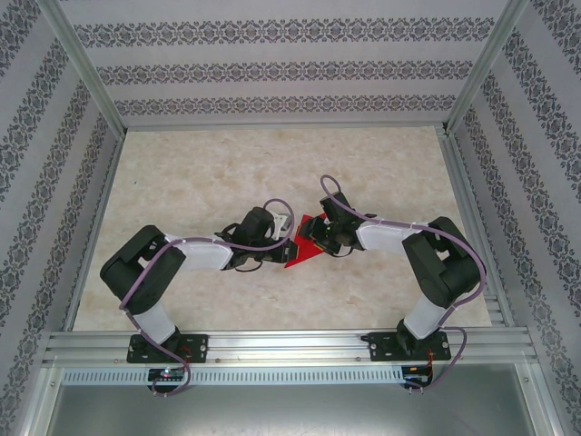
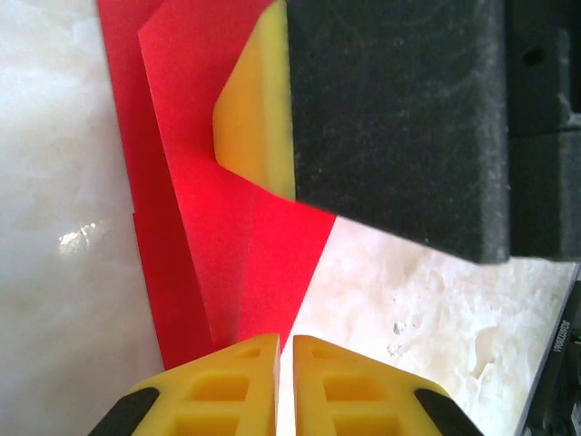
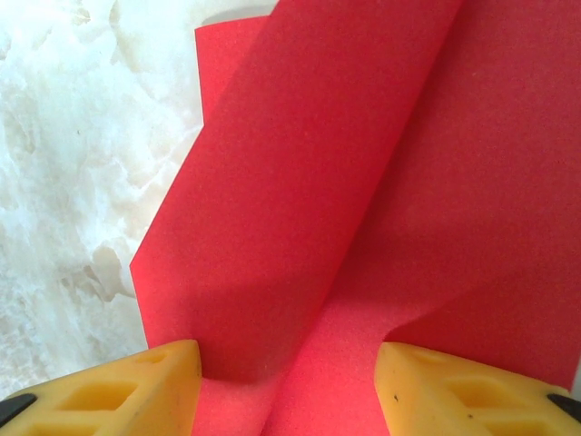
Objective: Fold a paper plane with a square sheet of paper (pick it up from the middle)
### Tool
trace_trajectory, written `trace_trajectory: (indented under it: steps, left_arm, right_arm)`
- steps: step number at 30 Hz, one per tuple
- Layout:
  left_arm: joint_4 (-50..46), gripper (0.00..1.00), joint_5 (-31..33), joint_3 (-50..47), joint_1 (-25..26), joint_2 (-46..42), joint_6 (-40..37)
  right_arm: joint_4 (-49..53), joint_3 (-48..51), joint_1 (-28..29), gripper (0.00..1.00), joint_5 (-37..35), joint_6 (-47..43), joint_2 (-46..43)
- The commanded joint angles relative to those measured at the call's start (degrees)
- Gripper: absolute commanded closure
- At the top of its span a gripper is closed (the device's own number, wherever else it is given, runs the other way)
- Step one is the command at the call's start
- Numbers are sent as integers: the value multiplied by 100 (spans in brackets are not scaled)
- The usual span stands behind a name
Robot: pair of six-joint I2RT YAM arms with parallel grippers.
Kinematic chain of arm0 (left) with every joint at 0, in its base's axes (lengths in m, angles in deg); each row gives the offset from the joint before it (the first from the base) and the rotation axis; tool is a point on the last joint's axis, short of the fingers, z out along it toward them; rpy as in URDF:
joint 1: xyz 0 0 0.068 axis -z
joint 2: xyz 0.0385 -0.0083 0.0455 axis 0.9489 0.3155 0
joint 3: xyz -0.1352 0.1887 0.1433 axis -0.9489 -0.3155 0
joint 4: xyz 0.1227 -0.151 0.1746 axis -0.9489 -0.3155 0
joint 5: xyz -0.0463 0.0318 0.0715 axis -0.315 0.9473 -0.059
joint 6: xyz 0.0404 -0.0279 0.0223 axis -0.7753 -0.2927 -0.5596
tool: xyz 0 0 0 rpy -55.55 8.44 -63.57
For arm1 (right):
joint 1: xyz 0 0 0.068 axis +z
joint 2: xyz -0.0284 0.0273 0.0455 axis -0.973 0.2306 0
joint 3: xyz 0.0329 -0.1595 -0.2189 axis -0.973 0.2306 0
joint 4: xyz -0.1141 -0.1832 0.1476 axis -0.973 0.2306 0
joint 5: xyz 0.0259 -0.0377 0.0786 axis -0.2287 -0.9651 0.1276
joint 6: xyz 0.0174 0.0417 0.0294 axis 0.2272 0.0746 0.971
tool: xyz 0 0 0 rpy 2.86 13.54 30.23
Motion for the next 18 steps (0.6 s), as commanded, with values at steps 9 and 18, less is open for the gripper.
trace_trajectory:
  steps: [9, 18]
  left_arm:
    - [-266, 89, 243, 189, -78, 294, -74]
    - [-276, 89, 166, 212, -83, 303, -118]
  right_arm:
    - [533, 220, 39, 45, -384, -134, 178]
    - [916, 112, 36, 48, -575, -169, 291]
